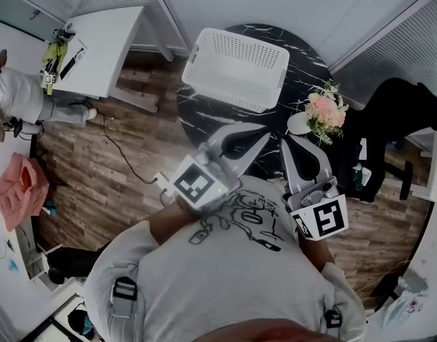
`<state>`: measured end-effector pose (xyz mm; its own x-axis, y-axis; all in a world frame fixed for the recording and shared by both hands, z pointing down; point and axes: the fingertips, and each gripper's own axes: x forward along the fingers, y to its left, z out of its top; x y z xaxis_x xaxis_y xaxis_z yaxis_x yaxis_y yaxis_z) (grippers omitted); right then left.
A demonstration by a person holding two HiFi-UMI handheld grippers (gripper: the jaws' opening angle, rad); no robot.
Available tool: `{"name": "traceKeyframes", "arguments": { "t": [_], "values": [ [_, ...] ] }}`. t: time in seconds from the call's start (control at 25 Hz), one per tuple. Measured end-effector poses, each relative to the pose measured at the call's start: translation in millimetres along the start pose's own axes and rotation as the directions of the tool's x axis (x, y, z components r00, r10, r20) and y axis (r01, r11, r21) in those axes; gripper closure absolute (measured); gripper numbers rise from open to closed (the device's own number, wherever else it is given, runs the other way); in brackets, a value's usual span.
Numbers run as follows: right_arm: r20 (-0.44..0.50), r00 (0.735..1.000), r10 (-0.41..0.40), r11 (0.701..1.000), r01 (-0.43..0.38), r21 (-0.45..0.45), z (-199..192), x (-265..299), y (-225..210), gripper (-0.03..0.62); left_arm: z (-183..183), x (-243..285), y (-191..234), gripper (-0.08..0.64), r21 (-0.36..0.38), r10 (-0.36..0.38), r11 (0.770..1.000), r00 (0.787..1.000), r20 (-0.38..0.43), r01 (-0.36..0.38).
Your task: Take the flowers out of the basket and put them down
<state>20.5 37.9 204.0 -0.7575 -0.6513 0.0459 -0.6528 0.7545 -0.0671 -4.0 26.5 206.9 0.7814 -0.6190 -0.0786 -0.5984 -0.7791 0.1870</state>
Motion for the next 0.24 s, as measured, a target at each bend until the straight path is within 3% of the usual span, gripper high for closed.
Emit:
{"name": "traceKeyframes", "arguments": {
  "t": [0.24],
  "values": [
    [-0.001, 1.0, 0.0, 1.0, 0.0, -0.001, -1.2, 4.7, -2.2, 0.588, -3.8, 0.8, 4.4, 0.558, -0.016, 0.005, 1.0, 1.0, -0.012, -0.005]
  ]
}}
